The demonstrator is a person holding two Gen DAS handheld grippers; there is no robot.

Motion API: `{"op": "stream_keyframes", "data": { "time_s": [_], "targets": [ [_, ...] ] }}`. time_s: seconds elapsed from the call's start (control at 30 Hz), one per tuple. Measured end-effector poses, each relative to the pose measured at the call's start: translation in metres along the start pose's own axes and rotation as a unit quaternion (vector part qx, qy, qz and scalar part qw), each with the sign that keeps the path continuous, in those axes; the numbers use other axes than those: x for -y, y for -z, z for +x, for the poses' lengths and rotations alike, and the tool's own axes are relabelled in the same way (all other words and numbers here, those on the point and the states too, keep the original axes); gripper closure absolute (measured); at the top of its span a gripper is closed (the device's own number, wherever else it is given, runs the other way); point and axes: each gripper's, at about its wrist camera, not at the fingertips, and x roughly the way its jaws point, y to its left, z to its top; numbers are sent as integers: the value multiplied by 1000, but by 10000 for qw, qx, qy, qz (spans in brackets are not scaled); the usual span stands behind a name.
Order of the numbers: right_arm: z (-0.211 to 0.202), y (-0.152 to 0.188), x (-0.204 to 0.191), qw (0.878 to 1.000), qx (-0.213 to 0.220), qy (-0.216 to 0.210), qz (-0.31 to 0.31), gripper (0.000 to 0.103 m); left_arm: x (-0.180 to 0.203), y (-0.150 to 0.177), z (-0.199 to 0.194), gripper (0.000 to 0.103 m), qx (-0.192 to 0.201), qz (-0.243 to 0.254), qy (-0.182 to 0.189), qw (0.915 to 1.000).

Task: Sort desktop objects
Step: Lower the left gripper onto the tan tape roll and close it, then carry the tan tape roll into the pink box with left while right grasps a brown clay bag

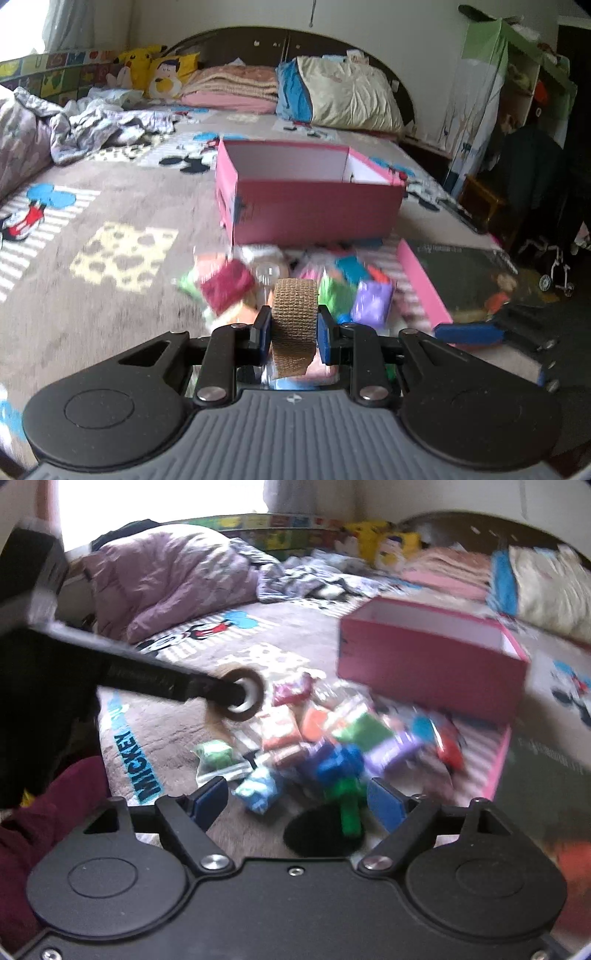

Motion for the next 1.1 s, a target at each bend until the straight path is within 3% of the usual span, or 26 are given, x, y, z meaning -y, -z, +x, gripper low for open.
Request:
{"op": "stream_keyframes", "data": {
  "time_s": [0.43,0.67,1.1],
  "targets": [
    [42,-28,-5,9934,-292,-389,-1039,30,-1,-58,19,80,308,53,334,9990],
    [58,-27,-8,9906,-446,-515,-1184,33,-1,-91,42,80,404,83,452,9981],
    [84,-20,-21,9890,-587,-665,-1188,41,-3,-132,94,79,217,48,663,9976]
  ]
}}
